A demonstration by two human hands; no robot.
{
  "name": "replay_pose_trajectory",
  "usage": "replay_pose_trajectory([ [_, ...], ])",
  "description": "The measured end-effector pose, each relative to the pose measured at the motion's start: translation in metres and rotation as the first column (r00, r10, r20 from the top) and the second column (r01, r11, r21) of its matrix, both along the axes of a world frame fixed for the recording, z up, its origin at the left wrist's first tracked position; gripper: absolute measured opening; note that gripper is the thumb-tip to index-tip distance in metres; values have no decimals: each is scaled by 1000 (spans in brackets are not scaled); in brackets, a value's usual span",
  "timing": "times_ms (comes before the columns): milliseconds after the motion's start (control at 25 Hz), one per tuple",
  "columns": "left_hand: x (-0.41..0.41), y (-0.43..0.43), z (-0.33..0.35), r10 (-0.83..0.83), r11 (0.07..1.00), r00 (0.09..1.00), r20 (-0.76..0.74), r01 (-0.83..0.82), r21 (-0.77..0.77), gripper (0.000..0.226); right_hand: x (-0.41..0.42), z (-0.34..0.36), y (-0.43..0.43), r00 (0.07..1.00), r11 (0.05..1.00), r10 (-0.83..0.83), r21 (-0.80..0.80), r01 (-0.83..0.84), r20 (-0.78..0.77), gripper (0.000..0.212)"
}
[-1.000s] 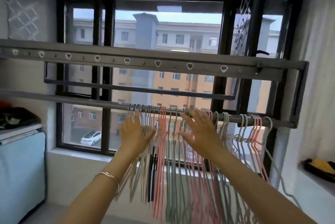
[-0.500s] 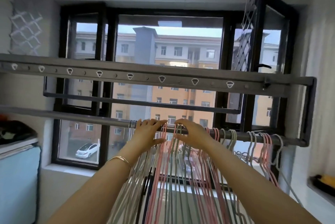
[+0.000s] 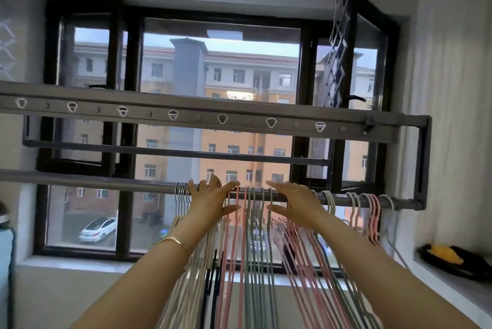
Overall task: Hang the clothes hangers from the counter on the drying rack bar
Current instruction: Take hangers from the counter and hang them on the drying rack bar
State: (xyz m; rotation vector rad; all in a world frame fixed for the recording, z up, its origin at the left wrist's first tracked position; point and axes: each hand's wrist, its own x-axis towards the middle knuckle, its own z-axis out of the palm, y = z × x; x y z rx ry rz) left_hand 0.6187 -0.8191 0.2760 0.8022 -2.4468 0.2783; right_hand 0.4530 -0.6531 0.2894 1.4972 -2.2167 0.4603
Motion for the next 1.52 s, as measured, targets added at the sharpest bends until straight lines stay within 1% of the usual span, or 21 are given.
replay_pose_trajectory([
  [80, -5, 7, 0, -31, 999, 1000, -4, 31, -13, 69, -13, 0, 16, 998, 998, -65, 2, 65, -7, 64],
  [160, -15, 20, -1, -113, 993, 994, 7, 113, -37, 73, -23, -2, 31, 993, 993, -113, -24, 112, -32, 67],
  [240, -21, 32, -3, -138, 990, 990, -20, 138, -25, 75, -28, -2, 46, 992, 981, -124, -149, 124, 10, 71],
  [320, -12, 33, -4, -88, 996, 992, -85, 90, 15, 77, -34, -6, 74, 991, 943, -117, -306, 130, 61, 75],
  [400, 13, 29, -13, -36, 997, 990, -136, 44, 56, 86, -42, -19, 112, 985, 905, -133, -390, 167, 112, 80],
  [520, 47, 34, -40, 19, 982, 987, -158, 11, 188, 98, -55, -59, 162, 948, 876, -245, -372, 307, 205, 94],
  [560, 54, 37, -50, 33, 964, 988, -150, 8, 268, 103, -63, -72, 173, 915, 869, -275, -332, 368, 295, 96],
  [600, 58, 41, -60, 48, 942, 989, -139, 2, 336, 107, -65, -83, 181, 863, 865, -270, -286, 412, 426, 98],
  [680, 65, 47, -75, 93, 922, 986, -140, -32, 386, 112, -60, -96, 188, 682, 884, -204, -167, 437, 702, 101],
  [720, 68, 47, -80, 113, 927, 982, -153, -49, 371, 113, -54, -98, 187, 589, 901, -158, -128, 414, 793, 96],
  [760, 70, 47, -81, 125, 933, 978, -170, -58, 355, 111, -48, -98, 185, 541, 912, -110, -132, 389, 834, 90],
  [800, 71, 45, -82, 136, 933, 973, -185, -63, 355, 108, -42, -97, 182, 525, 914, -69, -157, 373, 848, 88],
  [840, 73, 44, -83, 150, 927, 971, -187, -73, 369, 107, -35, -96, 178, 540, 919, -44, -178, 353, 841, 88],
  [920, 74, 42, -85, 170, 910, 979, -116, -111, 399, 110, -24, -97, 168, 602, 926, -19, -212, 311, 798, 89],
  [1000, 74, 45, -92, 152, 896, 988, -37, -122, 427, 110, -12, -97, 157, 625, 930, 3, -232, 286, 781, 81],
  [1120, 74, 57, -99, 137, 888, 990, -20, -114, 446, 103, 12, -92, 140, 666, 950, 32, -230, 212, 745, 70],
  [1200, 76, 58, -100, 123, 900, 992, -11, -107, 422, 103, 26, -91, 127, 690, 964, 50, -215, 155, 722, 71],
  [1320, 81, 62, -102, 123, 897, 992, 16, -118, 425, 99, 37, -97, 106, 750, 983, 8, -143, 116, 661, 86],
  [1400, 85, 72, -105, 143, 906, 989, 48, -150, 396, 96, 39, -104, 95, 795, 987, -30, -106, 118, 606, 91],
  [1440, 87, 78, -106, 155, 910, 986, 59, -165, 380, 94, 40, -108, 90, 823, 988, -61, -83, 130, 565, 89],
  [1520, 94, 87, -111, 177, 920, 982, 73, -191, 342, 90, 44, -116, 88, 902, 988, -142, 4, 153, 407, 80],
])
